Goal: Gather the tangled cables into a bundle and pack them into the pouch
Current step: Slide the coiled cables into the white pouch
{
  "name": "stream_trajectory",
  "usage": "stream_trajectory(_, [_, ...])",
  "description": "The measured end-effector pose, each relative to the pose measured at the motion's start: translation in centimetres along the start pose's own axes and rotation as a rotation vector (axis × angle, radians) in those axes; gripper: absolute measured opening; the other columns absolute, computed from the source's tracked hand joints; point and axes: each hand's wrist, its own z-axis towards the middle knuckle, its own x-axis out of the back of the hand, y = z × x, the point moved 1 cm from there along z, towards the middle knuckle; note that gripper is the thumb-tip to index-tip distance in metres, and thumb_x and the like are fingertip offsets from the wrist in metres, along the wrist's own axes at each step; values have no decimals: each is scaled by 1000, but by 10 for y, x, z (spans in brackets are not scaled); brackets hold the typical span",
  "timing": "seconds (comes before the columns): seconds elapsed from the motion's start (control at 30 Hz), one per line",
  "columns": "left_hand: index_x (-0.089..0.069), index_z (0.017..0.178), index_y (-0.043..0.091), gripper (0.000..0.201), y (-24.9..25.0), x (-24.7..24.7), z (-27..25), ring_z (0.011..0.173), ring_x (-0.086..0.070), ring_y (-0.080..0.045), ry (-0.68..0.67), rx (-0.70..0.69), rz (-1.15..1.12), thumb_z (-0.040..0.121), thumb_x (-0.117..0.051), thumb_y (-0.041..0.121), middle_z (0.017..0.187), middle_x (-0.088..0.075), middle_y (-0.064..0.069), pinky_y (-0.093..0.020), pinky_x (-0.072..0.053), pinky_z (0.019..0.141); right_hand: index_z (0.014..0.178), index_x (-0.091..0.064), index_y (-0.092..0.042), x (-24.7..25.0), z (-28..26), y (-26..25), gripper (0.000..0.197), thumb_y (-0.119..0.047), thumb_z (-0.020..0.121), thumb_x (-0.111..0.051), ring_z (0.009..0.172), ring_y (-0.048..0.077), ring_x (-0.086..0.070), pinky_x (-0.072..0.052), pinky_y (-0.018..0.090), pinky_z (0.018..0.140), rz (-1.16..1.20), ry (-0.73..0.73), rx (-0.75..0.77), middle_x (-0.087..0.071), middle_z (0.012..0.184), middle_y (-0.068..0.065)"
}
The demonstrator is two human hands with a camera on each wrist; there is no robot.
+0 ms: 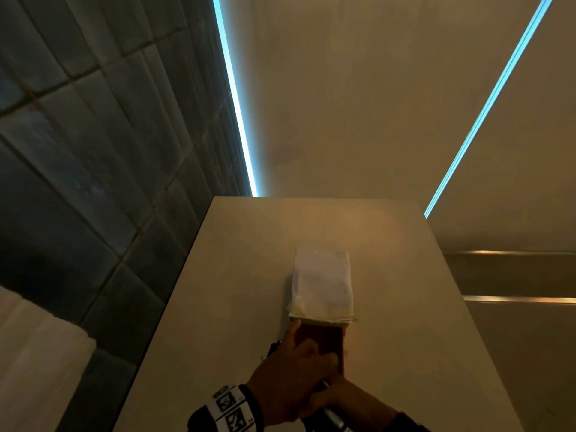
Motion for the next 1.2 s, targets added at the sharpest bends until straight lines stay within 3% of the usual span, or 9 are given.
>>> stream_trajectory(0.13, [-16,150,23,94,-10,0,2,131,-43,-28,26,296,84,75,-50,69,135,-48,-3,-69,-12,108,123,-60,0,8,13,5,49,15,76,-60,78,24,-73,-57,29,63,360,132,-17,-73,98,18])
stream_trajectory(0.23, [9,151,26,108,-23,-12,-12,142,-16,-27,-96,601,1,75,-61,56,151,-16,0,-59,-6,111,106,-66,3,20,21,18,42,-1,65,-75,65,28,-68,-53,31,58,477,223,-160,-71,82,19])
stream_trajectory(0.3, [-1,151,23,103,-28,-32,-21,138,-21,-24,-155,755,-155,76,-64,55,149,-19,1,-47,-20,109,107,-68,5,30,25,29,60,-8,51,-86,67,33,-64,-53,37,63,480,326,-240,-68,82,22])
stream_trajectory(0.43, [-18,149,22,78,-24,-77,-17,129,-42,-18,-92,958,-573,87,-51,56,144,-37,0,-35,-39,102,105,-67,8,26,36,20,46,-3,61,-77,58,33,-63,-55,34,46,639,437,-296,-67,85,24])
stream_trajectory(0.67, [-43,134,34,43,-21,-101,-1,102,-57,-22,-89,961,-590,96,-31,51,113,-55,-3,-35,-48,88,77,-68,5,33,58,6,13,-4,85,-62,50,30,-62,-54,30,44,638,516,-272,-66,64,17])
stream_trajectory(0.8, [-49,133,34,43,-24,-110,-6,102,-56,-22,-39,1021,-625,100,-26,50,106,-53,-4,-33,-46,87,97,-60,10,43,77,15,18,3,81,-63,59,36,-64,-55,40,53,573,698,-181,-66,82,28])
stream_trajectory(0.97, [-48,135,35,44,-28,-117,-5,95,-55,-19,-25,973,-635,99,-30,51,102,-49,-2,-26,-41,76,83,-66,5,34,93,24,22,-6,66,-74,57,36,-64,-55,46,57,366,848,-114,-68,70,24])
stream_trajectory(1.03, [-47,137,37,42,-29,-120,-6,98,-56,-20,-5,945,-632,99,-33,49,104,-51,-2,-26,-43,78,96,-68,-6,38,102,37,42,-19,57,-77,68,36,-69,-59,47,63,245,898,-63,-73,81,19])
stream_trajectory(1.2, [-29,137,46,44,-26,-120,-13,101,-54,-19,116,785,-650,98,-43,29,104,-46,2,-25,-43,84,130,-41,-6,39,105,39,66,-31,79,-74,106,31,-60,-52,39,89,-50,924,-12,-60,121,12])
